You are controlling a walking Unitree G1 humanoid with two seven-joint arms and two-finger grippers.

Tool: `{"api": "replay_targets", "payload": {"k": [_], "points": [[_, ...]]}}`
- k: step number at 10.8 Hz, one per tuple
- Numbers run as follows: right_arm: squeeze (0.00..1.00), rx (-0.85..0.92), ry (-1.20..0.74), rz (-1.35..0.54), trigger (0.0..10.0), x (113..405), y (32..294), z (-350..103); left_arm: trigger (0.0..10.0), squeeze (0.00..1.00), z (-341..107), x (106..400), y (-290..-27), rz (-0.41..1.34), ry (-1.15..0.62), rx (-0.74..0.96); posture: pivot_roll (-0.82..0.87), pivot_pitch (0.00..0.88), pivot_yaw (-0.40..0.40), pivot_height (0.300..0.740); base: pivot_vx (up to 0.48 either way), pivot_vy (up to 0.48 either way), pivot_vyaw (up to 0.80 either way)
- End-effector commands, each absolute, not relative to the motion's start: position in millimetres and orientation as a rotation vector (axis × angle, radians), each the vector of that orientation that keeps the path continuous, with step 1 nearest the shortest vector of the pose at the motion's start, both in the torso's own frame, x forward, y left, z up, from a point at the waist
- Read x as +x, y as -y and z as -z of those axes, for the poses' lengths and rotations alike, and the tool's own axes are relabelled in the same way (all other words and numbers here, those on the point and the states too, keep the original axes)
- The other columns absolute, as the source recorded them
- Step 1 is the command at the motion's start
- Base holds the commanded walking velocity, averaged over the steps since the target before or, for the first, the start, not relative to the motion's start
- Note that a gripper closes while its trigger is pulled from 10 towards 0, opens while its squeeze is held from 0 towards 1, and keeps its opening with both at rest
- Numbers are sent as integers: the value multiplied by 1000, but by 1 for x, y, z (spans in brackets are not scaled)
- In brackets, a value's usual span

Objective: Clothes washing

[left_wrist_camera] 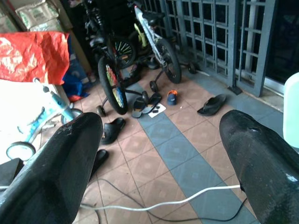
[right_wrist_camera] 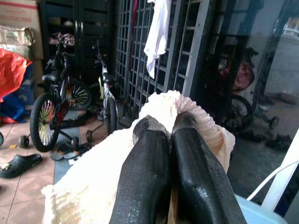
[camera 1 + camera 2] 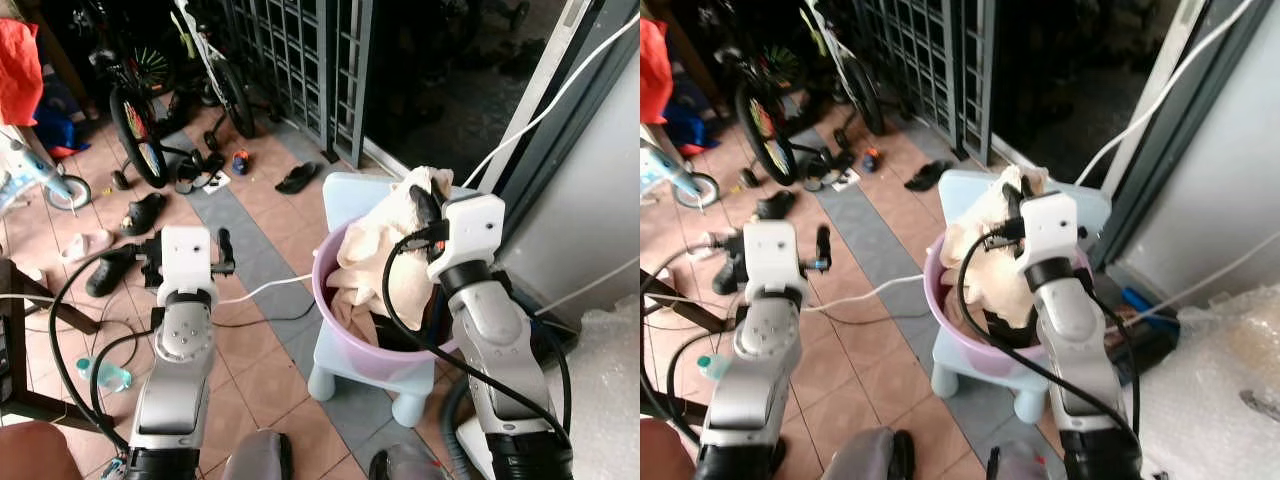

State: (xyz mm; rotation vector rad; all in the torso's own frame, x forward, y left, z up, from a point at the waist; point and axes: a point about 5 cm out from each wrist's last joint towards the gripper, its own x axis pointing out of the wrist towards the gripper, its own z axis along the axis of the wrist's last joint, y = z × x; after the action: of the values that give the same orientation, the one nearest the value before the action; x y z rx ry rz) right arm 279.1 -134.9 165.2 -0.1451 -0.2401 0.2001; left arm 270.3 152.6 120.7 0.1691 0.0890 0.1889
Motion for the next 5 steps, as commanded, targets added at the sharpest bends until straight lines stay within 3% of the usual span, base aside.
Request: {"api": "replay_targets", "payload": {"k": [1, 4, 5], "points": [[0, -134, 238, -193, 10000, 280, 131, -169, 10000, 0, -116, 270, -150, -177, -98, 168, -11, 2, 81, 740, 0, 0, -688], [0, -140, 233, -188, 10000, 285, 131, -177, 10000, 0, -114, 273, -149, -178, -91, 157, -16, 0, 70, 740, 0, 0, -769], [0, -138, 232, -187, 10000, 286, 132, -178, 10000, 0, -114, 273, -148, -179, -90, 155, -16, 0, 69, 740, 0, 0, -438]]}}
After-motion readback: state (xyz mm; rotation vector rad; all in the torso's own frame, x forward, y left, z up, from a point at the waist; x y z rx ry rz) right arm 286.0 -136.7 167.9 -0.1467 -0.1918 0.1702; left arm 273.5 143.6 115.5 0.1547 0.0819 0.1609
